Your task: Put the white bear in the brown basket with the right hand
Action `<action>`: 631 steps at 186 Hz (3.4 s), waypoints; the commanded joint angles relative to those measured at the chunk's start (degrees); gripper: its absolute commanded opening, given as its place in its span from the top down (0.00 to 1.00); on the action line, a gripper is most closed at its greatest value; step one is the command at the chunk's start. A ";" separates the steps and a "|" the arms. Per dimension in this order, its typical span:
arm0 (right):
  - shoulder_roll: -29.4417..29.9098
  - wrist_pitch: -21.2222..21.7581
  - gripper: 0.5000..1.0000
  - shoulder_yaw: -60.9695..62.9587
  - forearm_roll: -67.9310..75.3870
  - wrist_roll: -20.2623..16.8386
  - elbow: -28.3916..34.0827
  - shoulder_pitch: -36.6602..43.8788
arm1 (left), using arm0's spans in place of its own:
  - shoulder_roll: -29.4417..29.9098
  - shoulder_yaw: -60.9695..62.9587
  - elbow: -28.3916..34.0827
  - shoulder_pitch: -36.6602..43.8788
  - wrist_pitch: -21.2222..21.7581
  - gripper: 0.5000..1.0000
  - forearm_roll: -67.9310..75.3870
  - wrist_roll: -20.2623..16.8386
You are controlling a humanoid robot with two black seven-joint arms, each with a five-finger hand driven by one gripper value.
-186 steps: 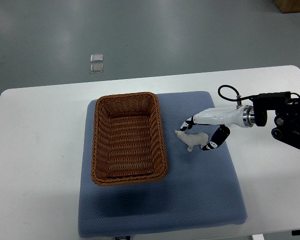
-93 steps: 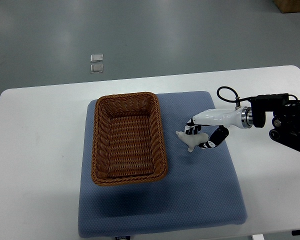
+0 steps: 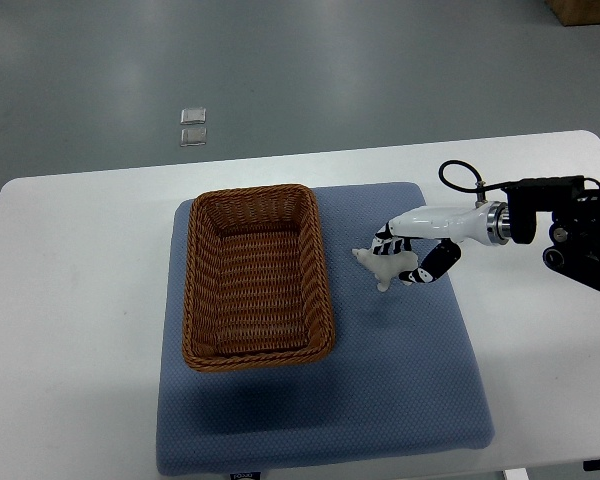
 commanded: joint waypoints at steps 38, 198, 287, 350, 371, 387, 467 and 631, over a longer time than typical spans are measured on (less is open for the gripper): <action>0.16 1.31 0.97 0.84 -0.06 -0.07 -0.97 6.74 | 0.00 0.00 -0.02 0.00 0.00 0.00 0.00 0.01; 27.41 1.31 0.94 -1.80 -2.69 -0.16 -12.57 10.08 | 0.00 0.09 -0.02 0.00 0.00 0.00 0.00 0.01; 29.34 0.34 0.90 -1.89 -4.54 -0.51 -17.49 8.06 | 0.00 0.09 -0.02 0.00 0.00 0.00 0.00 0.01; 29.34 -0.10 0.59 -1.80 -4.45 -0.51 -17.76 7.79 | 0.00 0.09 -0.02 0.00 0.00 0.00 0.00 0.01; 29.34 -0.10 0.50 -1.71 -4.36 -0.51 -17.76 7.79 | 0.00 0.09 -0.02 0.00 0.00 0.00 0.00 0.01; 29.25 -0.01 0.49 -1.71 -4.36 -0.51 -17.76 7.88 | 0.00 0.09 -0.02 0.00 0.00 0.00 0.00 0.01; 27.58 1.05 0.21 3.21 -0.85 -0.07 -17.06 8.59 | 0.00 0.09 -0.02 0.00 0.00 0.00 0.00 0.01; 26.00 -14.15 0.21 36.26 47.75 7.66 -18.11 -12.15 | 0.00 -0.26 -0.02 0.00 0.00 0.00 0.00 0.01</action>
